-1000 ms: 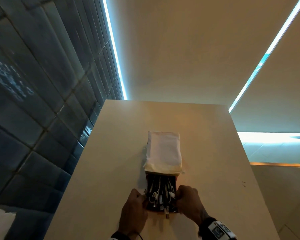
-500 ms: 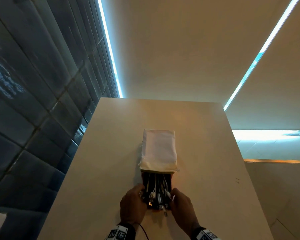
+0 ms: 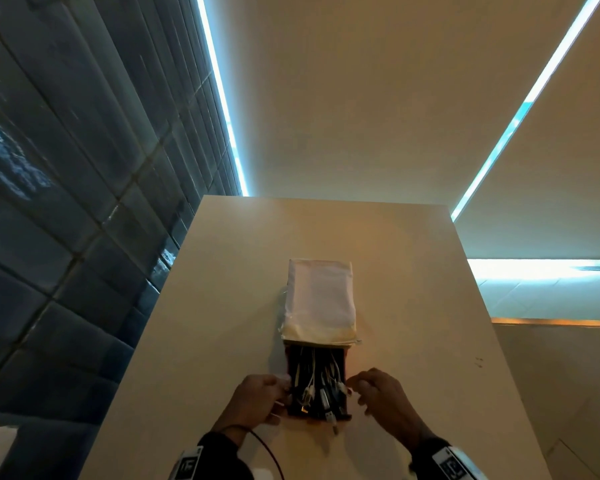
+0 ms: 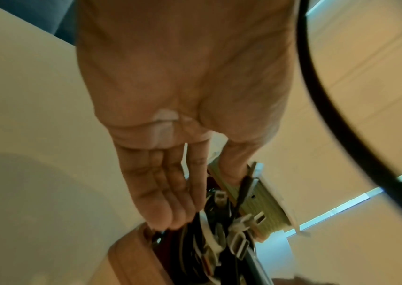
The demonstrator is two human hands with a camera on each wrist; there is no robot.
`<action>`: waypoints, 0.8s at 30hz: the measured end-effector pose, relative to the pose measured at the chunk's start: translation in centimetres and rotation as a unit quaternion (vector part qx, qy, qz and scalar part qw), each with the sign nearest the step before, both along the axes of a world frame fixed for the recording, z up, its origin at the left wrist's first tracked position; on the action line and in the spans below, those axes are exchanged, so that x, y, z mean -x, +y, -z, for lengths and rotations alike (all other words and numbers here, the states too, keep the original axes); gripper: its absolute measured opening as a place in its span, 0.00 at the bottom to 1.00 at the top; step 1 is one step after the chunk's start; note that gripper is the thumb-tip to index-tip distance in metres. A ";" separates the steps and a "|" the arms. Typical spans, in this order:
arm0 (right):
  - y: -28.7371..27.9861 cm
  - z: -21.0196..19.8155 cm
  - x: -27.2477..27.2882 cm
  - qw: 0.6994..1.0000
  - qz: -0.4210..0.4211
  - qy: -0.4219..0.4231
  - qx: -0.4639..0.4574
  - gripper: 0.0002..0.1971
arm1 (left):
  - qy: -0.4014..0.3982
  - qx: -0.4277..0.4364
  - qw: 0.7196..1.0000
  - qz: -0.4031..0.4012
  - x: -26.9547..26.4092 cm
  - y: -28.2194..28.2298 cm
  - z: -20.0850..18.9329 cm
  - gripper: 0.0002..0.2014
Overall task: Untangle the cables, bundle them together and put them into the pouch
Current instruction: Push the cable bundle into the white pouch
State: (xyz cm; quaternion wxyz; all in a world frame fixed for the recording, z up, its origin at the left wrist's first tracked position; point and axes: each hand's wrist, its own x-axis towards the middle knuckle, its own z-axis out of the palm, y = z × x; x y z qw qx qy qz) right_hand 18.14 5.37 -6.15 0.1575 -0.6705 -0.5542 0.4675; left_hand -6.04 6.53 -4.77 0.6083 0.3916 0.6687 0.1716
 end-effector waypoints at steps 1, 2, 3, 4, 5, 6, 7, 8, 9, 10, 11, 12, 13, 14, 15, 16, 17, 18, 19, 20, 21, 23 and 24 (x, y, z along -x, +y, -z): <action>-0.1 0.0 0.1 1.000 -0.006 -0.009 -0.011 0.11 | 0.012 -0.012 1.000 -0.005 -0.2 0.0 0.1 0.10; -0.3 0.0 0.3 1.000 -0.016 -0.014 -0.017 0.08 | 0.022 -0.016 1.000 -0.005 -0.3 0.1 0.1 0.12; -0.4 -0.1 0.6 0.999 -0.030 -0.020 -0.019 0.07 | 0.029 -0.011 1.000 -0.001 -0.5 0.1 0.1 0.13; -0.5 -0.1 0.9 0.999 -0.041 -0.030 -0.014 0.08 | 0.034 0.004 0.999 0.005 -0.6 0.2 0.2 0.14; -0.5 -0.1 1.1 0.998 -0.047 -0.039 -0.005 0.09 | 0.043 0.018 0.999 0.019 -0.6 0.3 0.3 0.14; -0.3 0.0 1.3 0.998 -0.048 -0.044 0.009 0.09 | 0.054 0.023 0.998 0.031 -0.8 0.4 0.4 0.13; -0.1 0.0 1.5 0.998 -0.048 -0.047 0.022 0.09 | 0.076 0.011 0.996 0.043 -0.9 0.5 0.7 0.10; 0.2 0.1 1.6 0.997 -0.044 -0.050 0.032 0.09 | 0.107 -0.013 0.993 0.054 -1.0 0.5 0.9 0.07; 0.5 0.2 1.8 0.997 -0.039 -0.055 0.039 0.08 | 0.149 -0.043 0.985 0.070 -1.0 0.5 1.1 0.07; 0.7 0.4 2.0 0.996 -0.038 -0.062 0.043 0.08 | 0.186 -0.073 0.976 0.082 -1.1 0.5 1.2 0.08; 0.9 0.4 2.2 0.996 -0.037 -0.070 0.045 0.08 | 0.212 -0.093 0.968 0.091 -1.2 0.5 1.2 0.07; 1.2 0.4 2.4 0.996 -0.033 -0.072 0.051 0.07 | 0.225 -0.110 0.964 0.094 -1.4 0.4 1.2 0.05; 1.3 0.5 2.6 0.996 -0.025 -0.066 0.060 0.07 | 0.231 -0.112 0.962 0.088 -1.6 0.3 1.2 0.05; 1.4 0.5 2.8 0.996 -0.009 -0.055 0.072 0.07 | 0.235 -0.118 0.961 0.081 -1.7 0.2 1.3 0.06; 1.4 0.6 2.8 0.996 0.011 -0.046 0.082 0.07 | 0.239 -0.120 0.961 0.075 -1.9 0.1 1.3 0.05; 1.3 0.7 2.7 0.995 0.034 -0.041 0.083 0.09 | 0.238 -0.127 0.960 0.074 -1.9 0.0 1.4 0.05; 1.3 0.9 2.6 0.995 0.054 -0.038 0.080 0.12 | 0.235 -0.130 0.961 0.072 -1.8 0.0 1.4 0.06; 1.1 1.1 2.4 0.994 0.066 -0.034 0.075 0.15 | 0.230 -0.135 0.961 0.071 -1.6 -0.1 1.4 0.07; 0.9 1.3 2.3 0.995 0.071 -0.028 0.068 0.16 | 0.224 -0.135 0.963 0.070 -1.3 -0.1 1.3 0.08; 0.5 1.6 2.4 0.996 0.072 -0.020 0.058 0.15 | 0.219 -0.135 0.963 0.075 -1.1 -0.1 1.3 0.08; 0.2 1.7 2.4 0.996 0.070 -0.013 0.050 0.14 | 0.215 -0.129 0.964 0.087 -1.0 -0.1 1.1 0.10; -0.4 1.6 2.3 0.998 0.054 -0.003 0.040 0.11 | 0.213 -0.110 0.960 0.144 -1.2 -0.1 0.5 0.18; -0.6 1.3 2.2 0.998 0.044 0.007 0.041 0.10 | 0.217 -0.104 0.954 0.180 -1.4 -0.2 0.3 0.21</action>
